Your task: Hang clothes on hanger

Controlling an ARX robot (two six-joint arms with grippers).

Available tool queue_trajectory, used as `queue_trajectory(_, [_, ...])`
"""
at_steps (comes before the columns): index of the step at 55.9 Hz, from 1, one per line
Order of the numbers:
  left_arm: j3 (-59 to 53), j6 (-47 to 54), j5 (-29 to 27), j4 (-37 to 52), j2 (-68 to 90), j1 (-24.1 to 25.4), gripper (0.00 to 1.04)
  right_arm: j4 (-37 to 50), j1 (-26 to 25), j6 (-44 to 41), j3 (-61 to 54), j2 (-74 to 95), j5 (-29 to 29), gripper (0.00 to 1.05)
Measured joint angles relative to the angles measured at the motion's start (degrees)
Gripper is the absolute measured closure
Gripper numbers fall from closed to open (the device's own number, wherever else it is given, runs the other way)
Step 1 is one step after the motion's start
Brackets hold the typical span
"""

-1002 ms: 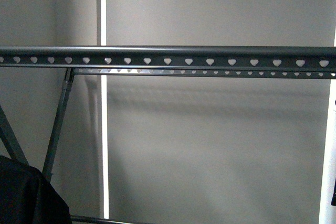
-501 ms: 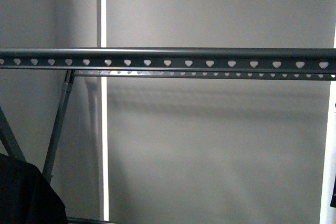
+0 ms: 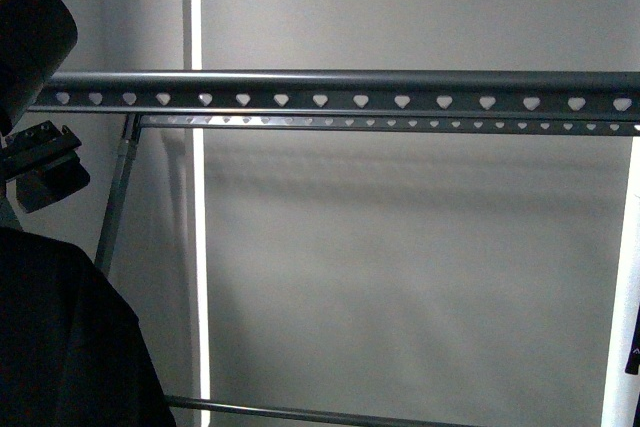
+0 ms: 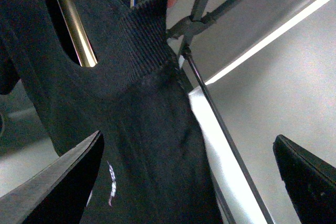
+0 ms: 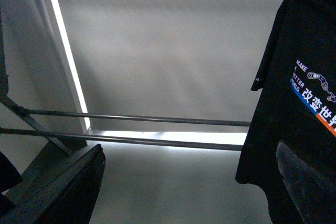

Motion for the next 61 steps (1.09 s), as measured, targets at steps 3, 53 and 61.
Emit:
queue_trajectory(3, [0.90,0.09,-0.59,0.00,1.07,0.33,0.07,0.00,0.00,0.00,0.00,0.00,0.00,0.07])
queue_trajectory(53, [-15.56,21.97,26.51,7.17,-4.42,2.16,1.01,0.00,0.00,0.00,0.00,0.00,0.00,0.07])
queue_trajectory(61, [-21.00,31.21,37.77,6.86,-10.86,1.66,1.01,0.00,0.00,0.00,0.00,0.00,0.02,0.07])
